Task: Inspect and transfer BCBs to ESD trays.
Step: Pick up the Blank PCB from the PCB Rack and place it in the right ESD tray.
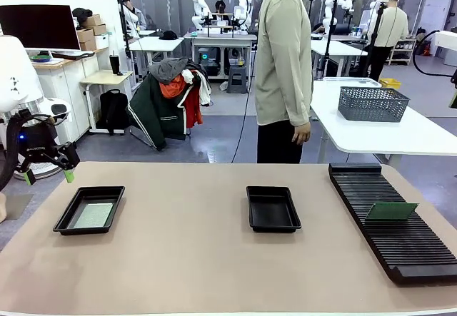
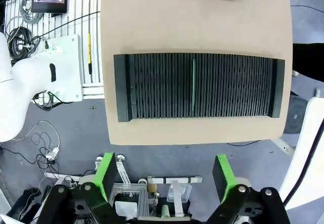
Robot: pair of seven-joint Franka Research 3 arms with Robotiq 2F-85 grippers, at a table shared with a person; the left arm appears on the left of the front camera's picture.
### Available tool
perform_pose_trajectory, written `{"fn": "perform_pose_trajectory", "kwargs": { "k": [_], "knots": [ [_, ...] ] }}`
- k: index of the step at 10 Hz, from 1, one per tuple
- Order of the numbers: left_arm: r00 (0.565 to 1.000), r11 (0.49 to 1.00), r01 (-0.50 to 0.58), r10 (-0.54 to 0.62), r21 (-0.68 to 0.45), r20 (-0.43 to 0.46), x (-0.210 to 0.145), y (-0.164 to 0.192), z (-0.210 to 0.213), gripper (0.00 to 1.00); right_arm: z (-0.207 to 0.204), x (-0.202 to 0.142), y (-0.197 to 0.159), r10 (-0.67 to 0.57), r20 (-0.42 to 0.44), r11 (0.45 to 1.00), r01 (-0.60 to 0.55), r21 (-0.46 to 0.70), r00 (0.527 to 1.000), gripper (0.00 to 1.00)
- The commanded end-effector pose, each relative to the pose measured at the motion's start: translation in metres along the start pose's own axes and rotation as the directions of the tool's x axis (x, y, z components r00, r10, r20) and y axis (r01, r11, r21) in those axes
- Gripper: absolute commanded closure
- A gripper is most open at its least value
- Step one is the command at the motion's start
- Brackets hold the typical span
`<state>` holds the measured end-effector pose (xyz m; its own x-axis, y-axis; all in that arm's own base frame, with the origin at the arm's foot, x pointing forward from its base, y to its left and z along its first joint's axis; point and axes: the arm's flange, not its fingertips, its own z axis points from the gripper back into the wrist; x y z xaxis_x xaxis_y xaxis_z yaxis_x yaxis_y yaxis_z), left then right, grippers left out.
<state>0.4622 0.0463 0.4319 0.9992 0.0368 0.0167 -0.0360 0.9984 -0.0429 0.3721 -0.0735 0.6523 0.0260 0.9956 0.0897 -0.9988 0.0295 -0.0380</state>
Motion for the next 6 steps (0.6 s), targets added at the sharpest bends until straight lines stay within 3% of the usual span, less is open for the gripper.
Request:
{"fn": "perform_pose_trajectory", "kwargs": {
  "k": [1, 6],
  "knots": [
    [1.000, 1.000, -0.001, 0.001, 0.000, 0.007, -0.001, 0.000, -0.002, 0.00, -0.012, -0.005, -0.007, 0.028, 0.001, 1.000, -0.028, -0.014, 1.000, 0.00],
    [1.000, 1.000, -0.001, 0.001, 0.000, 0.007, -0.001, 0.000, -0.002, 0.00, -0.081, -0.007, -0.023, 0.096, 0.003, 0.993, -0.095, -0.071, 0.995, 0.00]
  ]
}}
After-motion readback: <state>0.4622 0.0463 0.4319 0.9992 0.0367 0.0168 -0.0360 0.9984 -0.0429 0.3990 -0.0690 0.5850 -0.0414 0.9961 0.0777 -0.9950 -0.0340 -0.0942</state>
